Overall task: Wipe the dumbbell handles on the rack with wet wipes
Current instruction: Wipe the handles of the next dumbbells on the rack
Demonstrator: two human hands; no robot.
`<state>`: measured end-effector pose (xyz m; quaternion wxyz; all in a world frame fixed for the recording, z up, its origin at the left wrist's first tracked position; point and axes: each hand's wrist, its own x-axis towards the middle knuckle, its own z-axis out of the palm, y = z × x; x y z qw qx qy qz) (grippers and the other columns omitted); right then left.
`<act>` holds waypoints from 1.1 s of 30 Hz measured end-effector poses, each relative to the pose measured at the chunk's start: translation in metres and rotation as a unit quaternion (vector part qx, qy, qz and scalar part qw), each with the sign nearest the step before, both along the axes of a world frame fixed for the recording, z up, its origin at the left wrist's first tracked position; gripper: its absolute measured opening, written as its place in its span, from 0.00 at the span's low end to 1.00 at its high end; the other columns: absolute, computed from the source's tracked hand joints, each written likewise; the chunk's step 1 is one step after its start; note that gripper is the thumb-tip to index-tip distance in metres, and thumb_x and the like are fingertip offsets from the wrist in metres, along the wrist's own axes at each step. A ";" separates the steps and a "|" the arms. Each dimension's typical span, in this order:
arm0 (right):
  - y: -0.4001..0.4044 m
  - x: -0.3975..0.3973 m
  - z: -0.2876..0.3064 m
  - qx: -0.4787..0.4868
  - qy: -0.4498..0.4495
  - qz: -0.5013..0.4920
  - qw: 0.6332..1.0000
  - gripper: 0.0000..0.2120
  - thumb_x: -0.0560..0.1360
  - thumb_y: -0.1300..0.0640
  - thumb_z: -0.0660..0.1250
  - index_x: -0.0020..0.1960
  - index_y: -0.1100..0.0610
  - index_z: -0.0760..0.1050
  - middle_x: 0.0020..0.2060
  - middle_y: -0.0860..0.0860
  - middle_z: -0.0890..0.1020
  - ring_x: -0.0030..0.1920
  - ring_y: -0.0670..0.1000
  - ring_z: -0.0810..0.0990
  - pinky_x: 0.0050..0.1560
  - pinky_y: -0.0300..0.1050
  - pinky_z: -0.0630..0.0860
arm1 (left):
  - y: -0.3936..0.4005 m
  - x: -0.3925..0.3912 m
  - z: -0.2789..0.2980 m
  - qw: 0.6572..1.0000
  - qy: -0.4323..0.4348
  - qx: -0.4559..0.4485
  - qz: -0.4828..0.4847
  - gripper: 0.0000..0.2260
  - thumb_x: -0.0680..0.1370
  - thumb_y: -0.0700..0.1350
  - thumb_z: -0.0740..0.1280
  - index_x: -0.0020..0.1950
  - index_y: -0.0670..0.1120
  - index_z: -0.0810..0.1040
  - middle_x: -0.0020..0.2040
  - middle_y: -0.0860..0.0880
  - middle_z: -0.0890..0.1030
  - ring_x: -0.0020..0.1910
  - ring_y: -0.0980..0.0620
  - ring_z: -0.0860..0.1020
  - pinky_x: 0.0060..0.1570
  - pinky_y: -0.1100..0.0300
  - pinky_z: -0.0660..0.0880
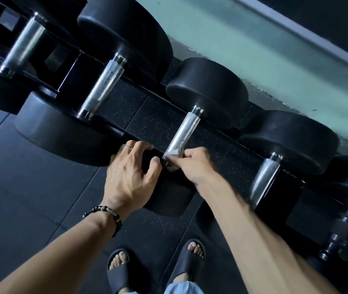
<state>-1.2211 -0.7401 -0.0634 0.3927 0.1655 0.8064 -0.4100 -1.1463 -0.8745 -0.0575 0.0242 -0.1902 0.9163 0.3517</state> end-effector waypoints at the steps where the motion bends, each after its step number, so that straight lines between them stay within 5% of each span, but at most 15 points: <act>1: -0.001 -0.004 0.001 -0.008 0.025 -0.030 0.999 0.11 0.72 0.52 0.76 0.39 0.60 0.82 0.33 0.53 0.85 0.32 0.49 0.81 0.34 0.47 0.77 | 0.000 0.000 0.000 1.000 0.000 -0.001 0.000 0.22 0.74 0.59 0.55 0.57 0.46 0.78 0.51 0.50 0.78 0.53 0.48 0.75 0.54 0.50 0.72; 3: -0.006 -0.023 -0.004 -0.011 0.107 -0.133 0.985 0.10 0.73 0.53 0.74 0.40 0.60 0.82 0.34 0.56 0.86 0.30 0.49 0.82 0.33 0.42 0.77 | -0.001 0.000 0.000 1.000 0.003 0.000 -0.001 0.21 0.74 0.58 0.55 0.56 0.46 0.78 0.50 0.51 0.79 0.53 0.48 0.75 0.56 0.49 0.72; 5: -0.008 -0.033 -0.011 -0.009 0.148 -0.184 0.972 0.12 0.73 0.50 0.73 0.42 0.60 0.82 0.37 0.56 0.85 0.37 0.52 0.84 0.43 0.45 0.83 | -0.001 -0.001 -0.001 1.000 0.008 0.003 0.000 0.20 0.74 0.58 0.55 0.54 0.47 0.78 0.49 0.52 0.79 0.52 0.49 0.75 0.56 0.49 0.72; 10: 0.005 0.002 -0.019 -0.044 0.001 -0.035 0.998 0.09 0.65 0.50 0.74 0.40 0.55 0.84 0.35 0.54 0.86 0.42 0.57 0.86 0.51 0.58 0.83 | 0.000 -0.001 -0.001 1.000 0.010 0.002 0.000 0.21 0.74 0.58 0.55 0.55 0.47 0.77 0.49 0.51 0.80 0.53 0.48 0.76 0.56 0.47 0.73; 16: 0.005 -0.019 -0.017 -0.089 0.089 -0.200 0.972 0.07 0.73 0.59 0.71 0.37 0.58 0.81 0.38 0.55 0.85 0.45 0.57 0.85 0.51 0.56 0.83 | -0.001 0.000 -0.003 1.000 0.013 0.004 -0.001 0.21 0.74 0.58 0.55 0.55 0.47 0.77 0.50 0.52 0.80 0.53 0.49 0.76 0.56 0.50 0.72; 20: 0.007 0.005 -0.019 -0.067 0.025 -0.046 0.996 0.07 0.73 0.56 0.73 0.41 0.60 0.83 0.40 0.60 0.86 0.42 0.55 0.83 0.52 0.61 0.80 | 0.000 -0.001 -0.002 1.000 0.013 0.003 0.000 0.21 0.74 0.58 0.55 0.55 0.47 0.77 0.51 0.51 0.80 0.53 0.49 0.76 0.56 0.50 0.72; 22: 0.004 0.003 -0.022 -0.048 0.052 -0.055 0.996 0.13 0.71 0.49 0.74 0.39 0.60 0.81 0.40 0.60 0.86 0.41 0.57 0.84 0.47 0.63 0.81 | 0.000 -0.001 -0.002 1.000 0.011 0.001 0.000 0.21 0.74 0.58 0.55 0.55 0.47 0.77 0.51 0.51 0.80 0.54 0.49 0.76 0.56 0.50 0.72; 26: -0.005 -0.015 -0.020 -0.030 0.094 -0.186 0.978 0.19 0.71 0.40 0.70 0.47 0.57 0.80 0.51 0.57 0.83 0.46 0.54 0.81 0.43 0.46 0.79 | 0.000 -0.001 -0.003 1.000 0.012 0.004 -0.003 0.21 0.74 0.59 0.55 0.56 0.47 0.77 0.51 0.51 0.80 0.54 0.49 0.75 0.56 0.49 0.72; 29: -0.001 -0.005 -0.015 -0.041 0.026 -0.063 0.997 0.15 0.75 0.48 0.72 0.42 0.60 0.80 0.41 0.57 0.84 0.41 0.54 0.82 0.50 0.54 0.82 | -0.001 -0.001 -0.002 1.000 0.011 0.000 -0.003 0.21 0.74 0.58 0.55 0.56 0.47 0.77 0.52 0.51 0.80 0.54 0.49 0.75 0.56 0.48 0.72; 31: 0.001 0.001 -0.008 -0.016 0.006 0.019 1.000 0.14 0.74 0.53 0.74 0.42 0.65 0.80 0.35 0.56 0.83 0.37 0.53 0.80 0.45 0.57 0.81 | 0.000 -0.001 -0.002 1.000 0.010 -0.004 -0.002 0.21 0.74 0.59 0.55 0.55 0.47 0.77 0.52 0.50 0.80 0.54 0.48 0.75 0.56 0.48 0.72; 33: 0.003 -0.008 -0.006 -0.048 0.039 -0.051 0.997 0.11 0.72 0.57 0.75 0.36 0.63 0.78 0.31 0.54 0.81 0.33 0.52 0.79 0.38 0.53 0.78 | 0.000 -0.001 -0.002 1.000 0.007 -0.007 -0.005 0.21 0.74 0.59 0.54 0.55 0.47 0.77 0.51 0.50 0.80 0.54 0.47 0.75 0.56 0.49 0.72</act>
